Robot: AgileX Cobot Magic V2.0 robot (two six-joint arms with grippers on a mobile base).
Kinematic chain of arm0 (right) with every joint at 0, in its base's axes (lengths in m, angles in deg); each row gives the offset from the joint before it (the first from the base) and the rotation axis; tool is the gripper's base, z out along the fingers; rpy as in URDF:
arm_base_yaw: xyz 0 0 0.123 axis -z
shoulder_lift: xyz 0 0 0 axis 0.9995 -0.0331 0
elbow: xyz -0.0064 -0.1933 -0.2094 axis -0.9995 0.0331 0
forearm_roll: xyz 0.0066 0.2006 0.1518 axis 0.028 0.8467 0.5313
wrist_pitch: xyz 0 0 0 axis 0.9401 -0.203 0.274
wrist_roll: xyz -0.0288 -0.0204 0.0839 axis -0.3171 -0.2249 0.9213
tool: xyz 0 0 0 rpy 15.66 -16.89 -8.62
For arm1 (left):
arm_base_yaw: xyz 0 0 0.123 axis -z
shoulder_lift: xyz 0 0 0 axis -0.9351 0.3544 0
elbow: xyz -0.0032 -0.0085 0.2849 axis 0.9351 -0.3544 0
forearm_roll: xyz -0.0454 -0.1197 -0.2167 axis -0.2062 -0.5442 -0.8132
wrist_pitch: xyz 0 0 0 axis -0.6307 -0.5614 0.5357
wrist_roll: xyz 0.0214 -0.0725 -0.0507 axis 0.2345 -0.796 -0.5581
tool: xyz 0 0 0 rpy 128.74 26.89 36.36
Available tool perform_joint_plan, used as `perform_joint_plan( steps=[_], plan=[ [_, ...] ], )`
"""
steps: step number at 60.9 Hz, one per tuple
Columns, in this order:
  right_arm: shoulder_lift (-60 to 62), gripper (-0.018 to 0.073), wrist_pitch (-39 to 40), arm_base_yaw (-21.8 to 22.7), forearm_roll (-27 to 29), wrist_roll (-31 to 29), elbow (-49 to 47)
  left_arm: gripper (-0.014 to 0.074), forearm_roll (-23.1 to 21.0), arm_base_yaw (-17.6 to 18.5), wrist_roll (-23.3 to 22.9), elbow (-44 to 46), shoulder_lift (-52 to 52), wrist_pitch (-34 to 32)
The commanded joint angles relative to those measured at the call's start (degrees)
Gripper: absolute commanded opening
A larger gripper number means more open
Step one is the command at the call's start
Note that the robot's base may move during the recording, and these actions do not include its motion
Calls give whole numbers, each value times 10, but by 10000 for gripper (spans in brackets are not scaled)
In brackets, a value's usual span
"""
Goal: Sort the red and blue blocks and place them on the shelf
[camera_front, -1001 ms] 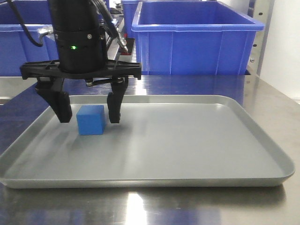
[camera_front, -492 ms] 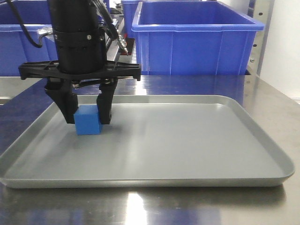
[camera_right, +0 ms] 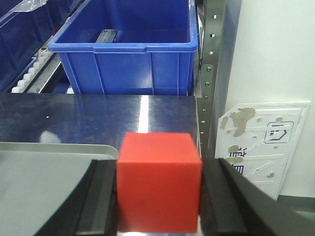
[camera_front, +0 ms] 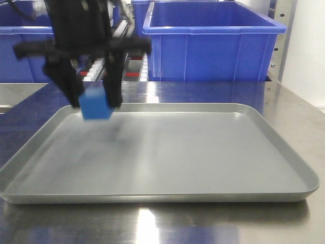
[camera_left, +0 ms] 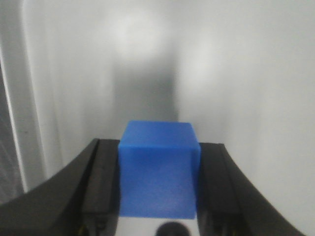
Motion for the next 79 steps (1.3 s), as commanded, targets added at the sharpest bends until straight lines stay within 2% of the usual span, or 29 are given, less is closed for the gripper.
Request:
perform_joint_plan(
  steps=[1,8,13,29,38,47,56,64,79],
  plan=[
    [-5,49,51,3,-2,-8,-16,132,-27,-3,86,8,-69,-19],
    [-5,49,51,3,-2,-8,-16,132,-73,-18,200,-38,-122,-95],
    [-5,49,51,3,-2,-8,-16,132,-95,-30,237,-88,-160,-157],
    [-5,49,51,3,-2,-8,-16,132,-92,-76,241,-263,-297,-370],
    [-5,49,51,3,-2,-8,-16,132,-91,-104,241,-352,-370,-451],
    [-5,49,51,3,-2,-8,-16,132,-85,-143,241,-418,-442,-467],
    [-5,49,51,3,-2,-8,-16,132,-37,-196,241,-467,-520,-467],
    [-5,49,51,3,-2,-8,-16,132,-32,-232,241,-489,-592,-467],
    [-5,49,51,3,-2,-8,-16,132,-32,-243,241,-530,-698,-486]
  ],
)
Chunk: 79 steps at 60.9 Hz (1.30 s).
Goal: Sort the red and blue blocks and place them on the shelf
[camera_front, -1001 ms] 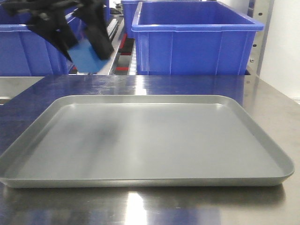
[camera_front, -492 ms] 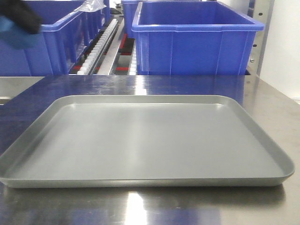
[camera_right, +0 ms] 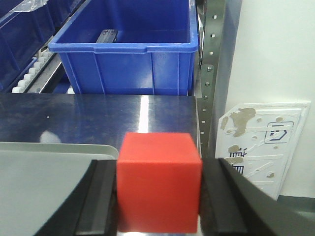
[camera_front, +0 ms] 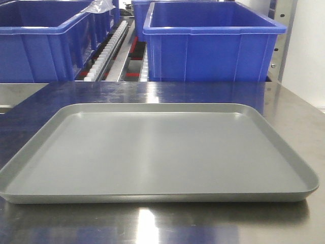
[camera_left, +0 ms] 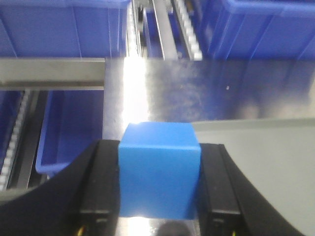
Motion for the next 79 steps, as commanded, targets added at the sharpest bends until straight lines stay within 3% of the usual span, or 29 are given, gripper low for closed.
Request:
perform_joint_plan(
  steps=[1,12,27,40,61,79],
  plan=[
    [-5,49,51,3,-2,-8,-16,132,1,-1,1,0,-31,-70],
    [-5,49,51,3,-2,-8,-16,132,29,-1,1,-47,-92,-154],
    [-5,49,51,3,-2,-8,-16,132,29,-1,1,-61,-138,-156],
    [-5,49,51,3,-2,-8,-16,129,63,-3,-1,-61,-146,-156],
    [-5,49,51,3,-2,-8,-16,125,59,-85,-4,-61,-145,-179],
    [-5,49,51,3,-2,-8,-16,122,51,-59,-4,-61,-145,-191]
  ],
)
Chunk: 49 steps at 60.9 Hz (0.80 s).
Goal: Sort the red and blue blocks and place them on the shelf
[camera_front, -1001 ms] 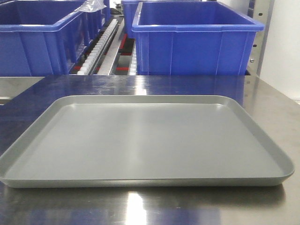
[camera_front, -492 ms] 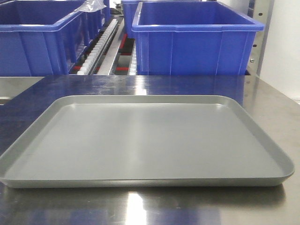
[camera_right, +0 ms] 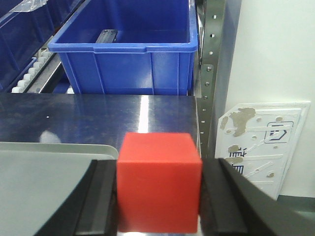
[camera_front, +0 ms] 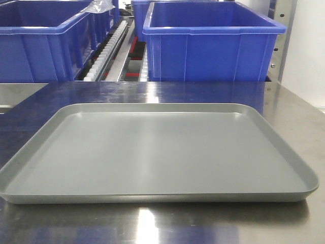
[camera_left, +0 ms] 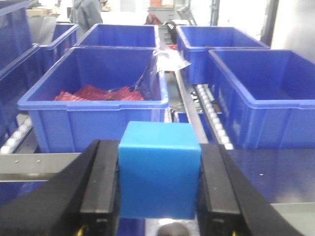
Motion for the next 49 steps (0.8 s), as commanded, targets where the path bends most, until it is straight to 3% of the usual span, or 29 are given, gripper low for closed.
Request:
perform_joint_plan(
  steps=[1,49],
  plan=[
    [-5,49,51,3,-2,-8,-16,122,-5,8,-4,18,4,-54],
    [-5,49,51,3,-2,-8,-16,122,-5,8,-4,18,4,-53]
  ],
)
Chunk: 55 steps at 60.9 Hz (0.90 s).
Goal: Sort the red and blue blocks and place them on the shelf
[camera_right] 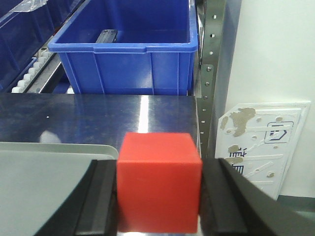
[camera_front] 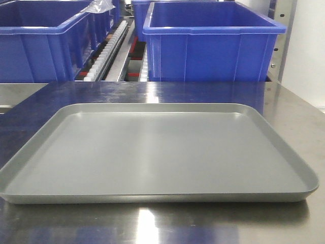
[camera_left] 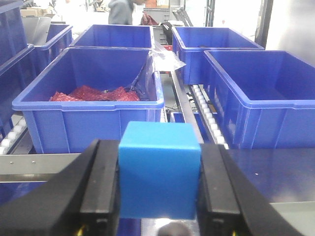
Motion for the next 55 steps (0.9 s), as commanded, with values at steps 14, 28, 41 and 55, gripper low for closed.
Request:
perform_joint_plan(
  steps=[14,28,41,55],
  plan=[
    [-5,49,51,3,-2,-8,-16,122,-3,4,-4,18,4,-53],
    [-5,49,51,3,-2,-8,-16,122,-3,4,-4,18,4,-53],
    [-5,49,51,3,-2,-8,-16,122,-3,4,-4,18,4,-53],
    [-5,49,51,3,-2,-8,-16,122,-3,4,-4,18,4,-53]
  ],
)
